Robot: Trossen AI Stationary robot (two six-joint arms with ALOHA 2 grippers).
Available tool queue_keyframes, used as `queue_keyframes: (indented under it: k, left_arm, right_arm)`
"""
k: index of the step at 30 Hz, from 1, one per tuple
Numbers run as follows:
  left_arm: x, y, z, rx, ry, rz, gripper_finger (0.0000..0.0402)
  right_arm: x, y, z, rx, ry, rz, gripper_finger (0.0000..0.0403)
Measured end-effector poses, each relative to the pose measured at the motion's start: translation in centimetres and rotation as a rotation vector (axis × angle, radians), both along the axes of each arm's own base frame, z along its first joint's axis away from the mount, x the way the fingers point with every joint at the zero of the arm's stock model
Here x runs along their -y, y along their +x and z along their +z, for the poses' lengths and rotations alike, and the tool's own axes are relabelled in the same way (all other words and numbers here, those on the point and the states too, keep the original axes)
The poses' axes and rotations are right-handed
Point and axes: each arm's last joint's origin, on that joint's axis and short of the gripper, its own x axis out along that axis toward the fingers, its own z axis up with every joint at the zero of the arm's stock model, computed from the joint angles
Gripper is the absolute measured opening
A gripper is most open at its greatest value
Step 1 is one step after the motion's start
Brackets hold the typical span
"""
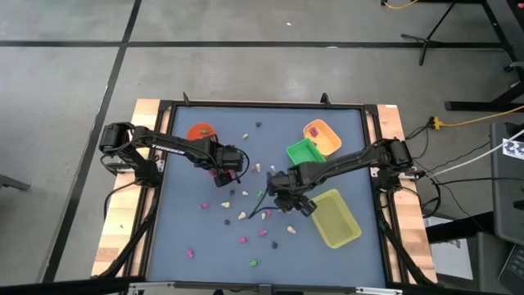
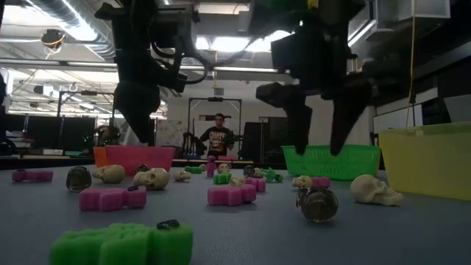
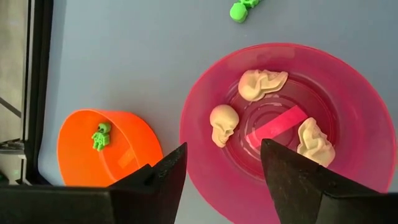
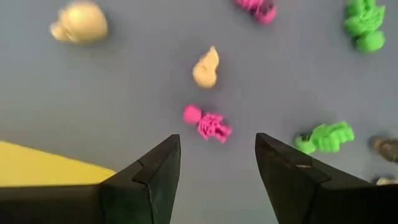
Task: Sort Halloween decoration
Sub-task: Put the pink skeleton toy into the yellow bin
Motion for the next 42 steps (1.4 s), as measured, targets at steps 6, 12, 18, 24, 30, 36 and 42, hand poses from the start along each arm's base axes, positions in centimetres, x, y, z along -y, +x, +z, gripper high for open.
queue_keyframes:
  k: [6, 12, 18, 24, 30, 36, 42]
  left_arm:
    - [0.0, 0.0, 0.0, 0.0, 0.0, 0.0, 0.0188]
    - [0.0, 0.0, 0.0, 0.001, 0.0, 0.0, 0.0188]
    - [0.0, 0.0, 0.0, 0.001, 0.0, 0.001, 0.0188]
    - [0.0, 0.0, 0.0, 0.001, 0.0, 0.001, 0.0188]
    - [0.0, 0.0, 0.0, 0.002, 0.0, 0.001, 0.0188]
    - [0.0, 0.0, 0.0, 0.003, 0.0, 0.0, 0.0188]
    - [0.0, 0.0, 0.0, 0.003, 0.0, 0.001, 0.0188]
  right_arm:
    - [0.1, -0.3, -1.8, 0.038, 0.003, -0.001, 0.0207]
    - [0.2, -0.8, -3.2, 0.046, 0.004, -0.001, 0.0207]
    - [0.2, -0.9, -3.7, 0.06, 0.007, -0.001, 0.0207]
    - [0.2, -0.8, -3.7, 0.072, 0.009, -0.001, 0.0192]
    - [0.2, -0.8, -3.7, 0.072, 0.009, -0.003, 0.014]
    - [0.2, -0.8, -3.7, 0.071, 0.01, -0.004, 0.0088]
    - [0.2, -0.8, -3.7, 0.072, 0.01, -0.005, 0.0054]
